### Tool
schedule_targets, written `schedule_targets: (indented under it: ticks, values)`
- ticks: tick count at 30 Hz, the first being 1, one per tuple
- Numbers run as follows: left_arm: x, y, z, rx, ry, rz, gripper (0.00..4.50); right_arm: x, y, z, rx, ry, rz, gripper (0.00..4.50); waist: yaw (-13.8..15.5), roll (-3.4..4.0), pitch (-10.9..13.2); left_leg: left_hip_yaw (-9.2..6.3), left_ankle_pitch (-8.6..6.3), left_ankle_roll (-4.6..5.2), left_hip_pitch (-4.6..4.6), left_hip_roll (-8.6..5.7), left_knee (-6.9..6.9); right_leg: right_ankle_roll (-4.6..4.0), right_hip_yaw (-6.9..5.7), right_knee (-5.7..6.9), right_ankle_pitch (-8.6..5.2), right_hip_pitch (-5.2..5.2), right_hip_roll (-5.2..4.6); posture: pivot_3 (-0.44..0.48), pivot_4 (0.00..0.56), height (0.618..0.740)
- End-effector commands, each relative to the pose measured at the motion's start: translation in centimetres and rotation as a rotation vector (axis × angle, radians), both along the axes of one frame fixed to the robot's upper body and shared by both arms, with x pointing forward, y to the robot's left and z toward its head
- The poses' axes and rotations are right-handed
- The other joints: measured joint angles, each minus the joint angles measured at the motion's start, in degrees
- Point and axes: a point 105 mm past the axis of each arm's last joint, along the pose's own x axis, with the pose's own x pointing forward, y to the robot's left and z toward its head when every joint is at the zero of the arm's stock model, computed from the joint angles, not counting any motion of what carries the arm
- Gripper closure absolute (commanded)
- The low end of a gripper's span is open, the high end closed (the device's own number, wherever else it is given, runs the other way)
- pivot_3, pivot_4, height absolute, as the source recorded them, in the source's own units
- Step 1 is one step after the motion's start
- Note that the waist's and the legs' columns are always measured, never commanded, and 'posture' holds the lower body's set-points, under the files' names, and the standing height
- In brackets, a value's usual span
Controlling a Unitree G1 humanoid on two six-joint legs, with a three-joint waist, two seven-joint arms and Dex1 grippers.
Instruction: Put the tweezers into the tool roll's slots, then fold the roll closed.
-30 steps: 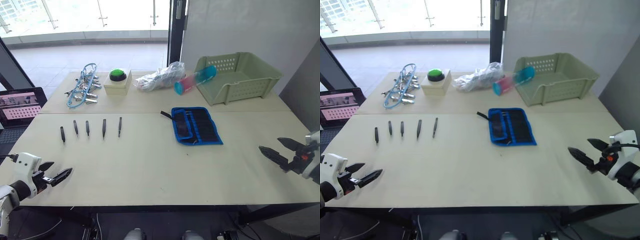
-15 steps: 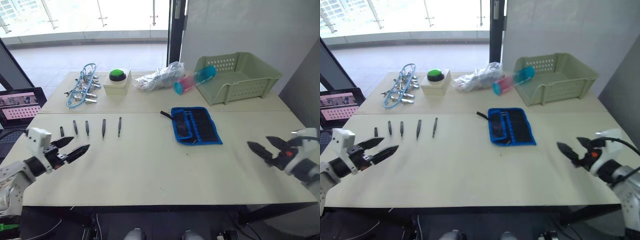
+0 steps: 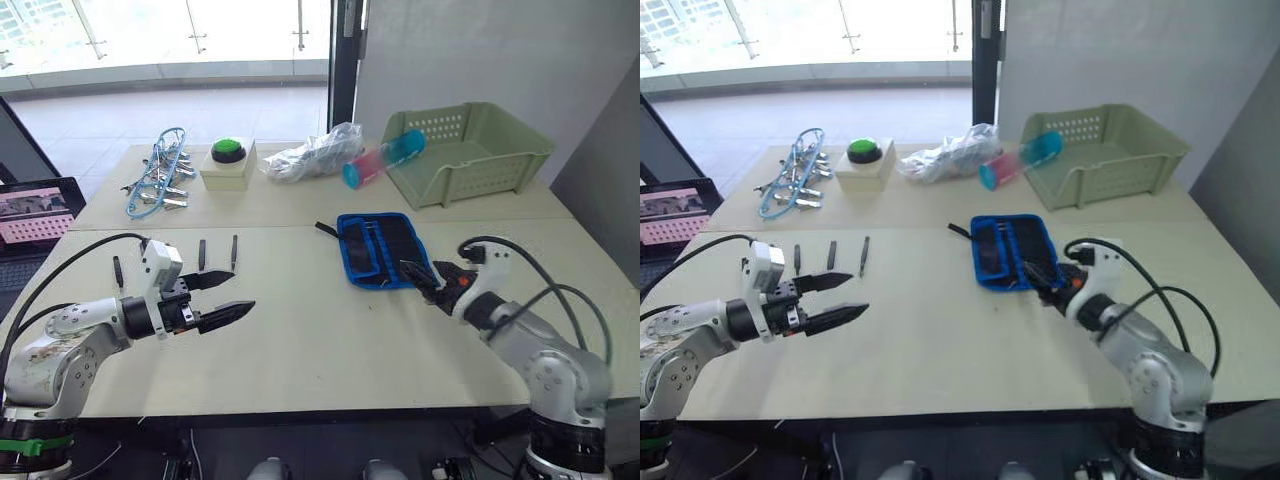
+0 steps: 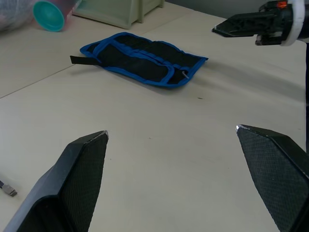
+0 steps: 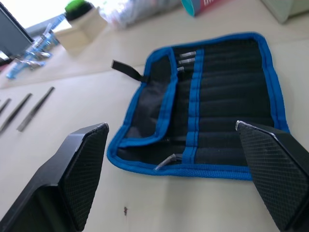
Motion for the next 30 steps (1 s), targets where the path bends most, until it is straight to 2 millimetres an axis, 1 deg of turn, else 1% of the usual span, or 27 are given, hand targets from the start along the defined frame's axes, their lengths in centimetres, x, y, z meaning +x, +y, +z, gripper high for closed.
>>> schedule_targets:
  ticks: [1, 3, 5, 9, 12, 17, 20, 22, 24, 26, 29, 30]
  values:
    - [-0.6, -0.5, 0.8, 0.032, -0.045, -0.033, 0.00, 1.1, 0.8, -0.5, 0.049, 0.033, -0.026, 0.03, 0.1, 0.00, 0.0, -0.03, 0.00, 0.00, 0.00, -0.04, 0.00, 0.00, 0.00, 0.01, 0.00, -0.01, -0.02, 0.000, 0.150, 0.740]
    - [-0.8, -0.5, 0.7, 0.037, -0.045, -0.031, 0.00, 1.9, 2.0, -1.3, 0.067, 0.055, -0.010, 0.03, -0.1, 0.00, 0.0, -0.03, 0.00, 0.00, -0.01, -0.01, 0.00, 0.00, -0.01, 0.00, 0.00, -0.01, 0.01, 0.000, 0.150, 0.740]
    - [-0.8, -0.4, 0.7, 0.040, -0.047, -0.025, 0.00, 2.5, 2.4, -1.8, 0.066, 0.064, -0.014, 0.03, -0.2, 0.00, 0.0, -0.02, 0.00, 0.00, 0.00, 0.02, -0.01, 0.00, 0.00, 0.03, 0.00, -0.04, 0.03, 0.000, 0.150, 0.740]
    - [-1.1, -0.3, 0.6, 0.047, -0.052, -0.026, 0.00, 3.8, 3.7, -1.9, 0.065, 0.053, 0.002, 0.03, -0.3, 0.00, 0.0, -0.02, 0.00, 0.00, 0.01, -0.01, -0.01, 0.00, 0.00, 0.17, 0.00, -0.10, 0.02, 0.000, 0.150, 0.740]
    - [-1.6, -0.4, 0.5, 0.059, -0.074, -0.038, 0.00, 4.6, 4.2, -1.8, 0.045, 0.044, 0.007, 0.03, -0.4, 0.00, 0.0, -0.02, 0.00, 0.00, 0.02, 0.02, -0.01, 0.00, 0.00, 0.19, 0.00, -0.12, 0.04, 0.000, 0.150, 0.740]
    - [-1.5, -0.2, 0.5, 0.056, -0.078, -0.023, 0.00, 5.0, 4.7, -1.6, 0.039, 0.029, 0.019, 0.03, -0.4, 0.00, 0.0, -0.03, 0.00, 0.00, 0.02, -0.01, -0.01, -0.01, 0.00, 0.36, 0.00, -0.17, 0.02, 0.000, 0.150, 0.740]
    - [-1.4, -0.1, 0.4, 0.059, -0.080, -0.019, 0.00, 5.1, 5.2, -1.9, 0.038, 0.035, 0.035, 0.03, -0.4, 0.00, 0.0, -0.03, 0.00, 0.00, 0.02, -0.01, -0.01, 0.00, 0.00, 0.36, 0.00, -0.17, 0.02, 0.000, 0.150, 0.740]
    - [-1.4, 0.0, 0.3, 0.060, -0.081, -0.017, 0.00, 5.1, 5.8, -2.0, 0.049, 0.041, 0.054, 0.03, -0.4, 0.00, 0.0, -0.03, 0.00, 0.00, 0.02, 0.01, -0.01, -0.01, 0.00, 0.37, 0.00, -0.19, 0.03, 0.000, 0.150, 0.740]
    - [-1.4, 0.1, 0.3, 0.060, -0.083, -0.011, 0.00, 4.9, 6.7, -1.6, 0.092, 0.036, 0.087, 0.03, -0.6, 0.00, 0.0, -0.03, 0.00, 0.00, 0.03, 0.02, -0.02, -0.01, 0.00, 0.39, 0.00, -0.20, 0.05, 0.000, 0.150, 0.740]
    - [-1.4, 0.2, 0.3, 0.057, -0.082, -0.003, 0.00, 4.9, 7.1, -1.3, 0.117, 0.027, 0.093, 0.03, -1.0, 0.00, 0.0, -0.03, 0.00, 0.00, 0.03, 0.05, -0.03, -0.01, 0.00, 0.41, 0.00, -0.22, 0.07, 0.000, 0.150, 0.740]
    - [-1.4, 0.3, 0.2, 0.058, -0.083, -0.001, 0.00, 5.2, 6.5, -1.3, 0.134, 0.026, 0.067, 0.85, -1.4, 0.00, 0.0, -0.04, 0.00, 0.00, 0.02, 0.05, -0.05, -0.01, 0.00, 0.48, 0.00, -0.27, 0.06, 0.000, 0.150, 0.740]
    - [-1.4, 0.3, 0.2, 0.058, -0.083, 0.000, 0.00, 5.2, 6.4, -1.4, 0.134, 0.027, 0.060, 1.22, -1.4, 0.00, 0.0, -0.05, 0.00, 0.00, 0.02, 0.04, -0.05, -0.01, 0.00, 0.50, 0.00, -0.28, 0.06, 0.000, 0.150, 0.740]
